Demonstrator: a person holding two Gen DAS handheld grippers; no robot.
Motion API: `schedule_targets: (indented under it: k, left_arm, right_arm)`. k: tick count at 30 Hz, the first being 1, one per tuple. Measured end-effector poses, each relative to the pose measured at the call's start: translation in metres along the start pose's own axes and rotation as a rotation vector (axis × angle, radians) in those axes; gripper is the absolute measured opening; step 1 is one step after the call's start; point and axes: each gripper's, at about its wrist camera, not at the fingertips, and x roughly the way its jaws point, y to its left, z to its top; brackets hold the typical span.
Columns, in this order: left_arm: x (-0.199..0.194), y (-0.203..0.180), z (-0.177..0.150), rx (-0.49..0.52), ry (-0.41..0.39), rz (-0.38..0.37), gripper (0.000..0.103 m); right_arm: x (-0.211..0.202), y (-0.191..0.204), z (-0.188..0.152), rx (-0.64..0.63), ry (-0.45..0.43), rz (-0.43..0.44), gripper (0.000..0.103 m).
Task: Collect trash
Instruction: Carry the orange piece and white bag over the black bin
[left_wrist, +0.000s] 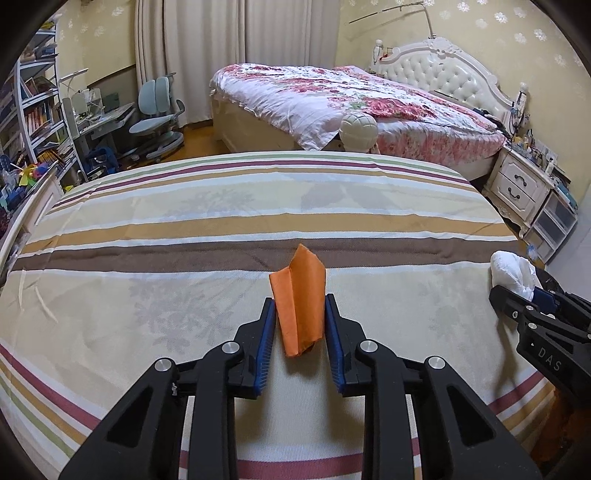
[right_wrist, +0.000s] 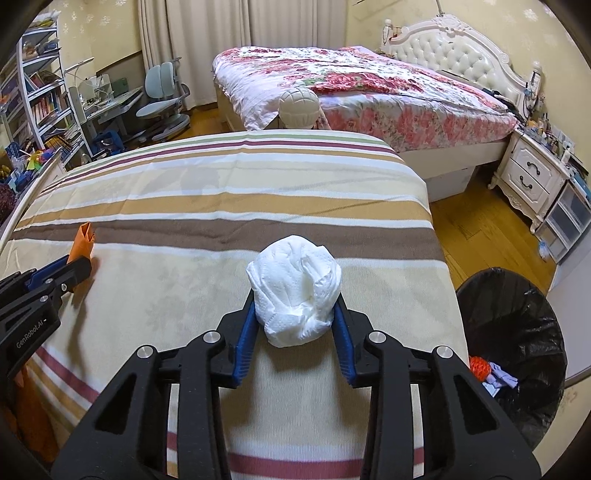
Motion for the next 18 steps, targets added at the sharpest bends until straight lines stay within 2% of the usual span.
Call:
schedule_targets:
  k: [18]
  left_arm:
    - [-0.039,-0.014,-0.035,0.026,-0.045,-0.017,0.027]
  right_arm:
    - [-0.047,-0.014,-0.048,0.02,-0.03,0.005,0.036]
